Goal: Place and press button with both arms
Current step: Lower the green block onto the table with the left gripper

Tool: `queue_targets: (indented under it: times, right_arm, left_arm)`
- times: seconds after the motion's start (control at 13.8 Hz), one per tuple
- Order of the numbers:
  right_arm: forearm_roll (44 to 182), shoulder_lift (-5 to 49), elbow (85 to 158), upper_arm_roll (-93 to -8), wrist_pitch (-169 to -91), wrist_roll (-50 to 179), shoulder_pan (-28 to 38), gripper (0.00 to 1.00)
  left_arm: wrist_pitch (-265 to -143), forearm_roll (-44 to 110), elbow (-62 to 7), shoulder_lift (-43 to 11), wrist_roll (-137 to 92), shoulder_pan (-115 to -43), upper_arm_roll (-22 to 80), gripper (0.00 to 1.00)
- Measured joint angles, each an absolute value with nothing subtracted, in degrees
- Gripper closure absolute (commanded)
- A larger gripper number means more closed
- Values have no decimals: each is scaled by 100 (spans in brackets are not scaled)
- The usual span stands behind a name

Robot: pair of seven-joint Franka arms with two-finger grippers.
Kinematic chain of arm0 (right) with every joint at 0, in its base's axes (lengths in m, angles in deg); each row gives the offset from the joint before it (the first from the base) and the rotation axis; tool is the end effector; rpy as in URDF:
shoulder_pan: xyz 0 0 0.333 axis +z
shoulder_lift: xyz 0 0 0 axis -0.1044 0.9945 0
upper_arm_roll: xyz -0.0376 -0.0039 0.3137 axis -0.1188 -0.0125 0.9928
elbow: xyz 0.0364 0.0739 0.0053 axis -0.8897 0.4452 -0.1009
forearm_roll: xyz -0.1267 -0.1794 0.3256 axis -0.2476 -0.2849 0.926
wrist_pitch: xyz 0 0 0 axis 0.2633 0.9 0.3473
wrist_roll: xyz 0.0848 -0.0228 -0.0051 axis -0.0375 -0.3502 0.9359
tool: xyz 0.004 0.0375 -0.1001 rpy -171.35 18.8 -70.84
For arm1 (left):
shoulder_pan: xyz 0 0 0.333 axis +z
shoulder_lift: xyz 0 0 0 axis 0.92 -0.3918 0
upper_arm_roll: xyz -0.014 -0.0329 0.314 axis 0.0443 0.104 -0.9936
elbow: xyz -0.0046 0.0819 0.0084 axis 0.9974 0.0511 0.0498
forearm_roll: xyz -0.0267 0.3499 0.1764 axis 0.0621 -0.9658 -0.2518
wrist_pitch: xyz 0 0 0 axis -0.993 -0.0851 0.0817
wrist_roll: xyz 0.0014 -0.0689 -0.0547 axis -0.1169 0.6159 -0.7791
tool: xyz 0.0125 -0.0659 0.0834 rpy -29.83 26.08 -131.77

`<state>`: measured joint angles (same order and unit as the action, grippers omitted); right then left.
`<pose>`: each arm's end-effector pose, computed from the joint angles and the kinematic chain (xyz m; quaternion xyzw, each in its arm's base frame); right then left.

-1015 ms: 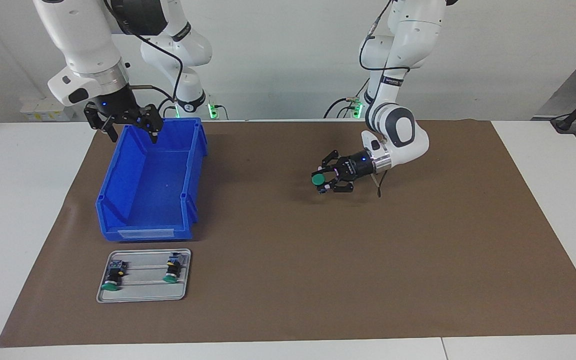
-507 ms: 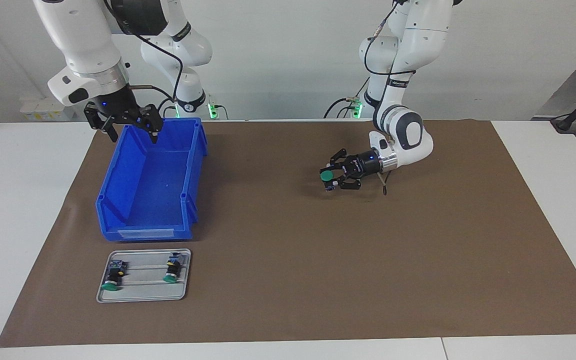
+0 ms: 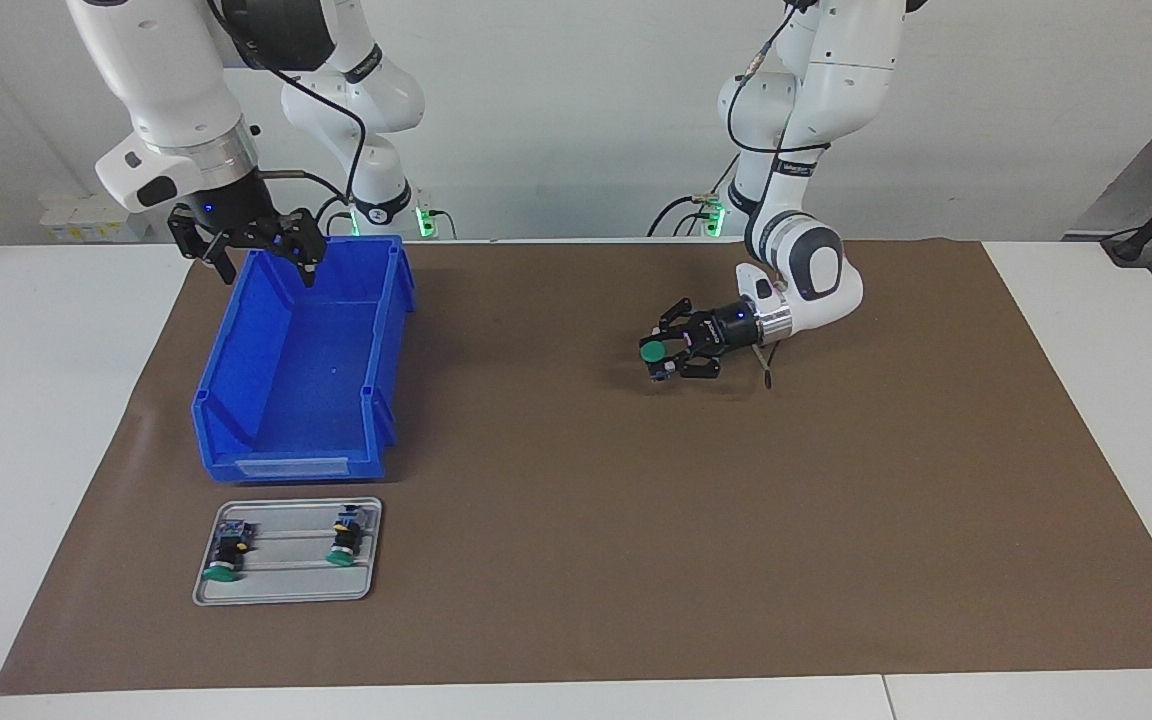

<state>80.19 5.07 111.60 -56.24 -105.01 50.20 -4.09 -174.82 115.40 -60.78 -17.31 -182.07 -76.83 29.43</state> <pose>0.5471 0.0275 0.6137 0.9994 -0.0266 0.0043 0.0198 0.4343 -0.1739 0.2302 0.6231 -0.4296 0.4656 0.4587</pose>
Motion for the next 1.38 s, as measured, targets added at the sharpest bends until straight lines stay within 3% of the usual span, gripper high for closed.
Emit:
queue_targets:
  times: [0.29, 1.01, 1.23, 1.38]
  right_arm:
    - [8019, 507, 11160, -5624, -10501, 5020, -409, 0]
    - [8019, 507, 11160, -5623, -10501, 5020, -409, 0]
    - [8019, 507, 11160, -5623, -10501, 5020, -409, 0]
    - [8019, 507, 11160, -5623, -10501, 5020, -409, 0]
  left_arm:
    - [-16780, 11605, -6015, -2378, -18947, -7422, 2932, 66]
    - [-16175, 11605, -6034, -2674, -19367, -7306, 2943, 62]
    - [-16098, 11605, -6032, -2724, -19371, -7306, 2939, 55]
    - [-16085, 11605, -6030, -2723, -19372, -7305, 2937, 44]
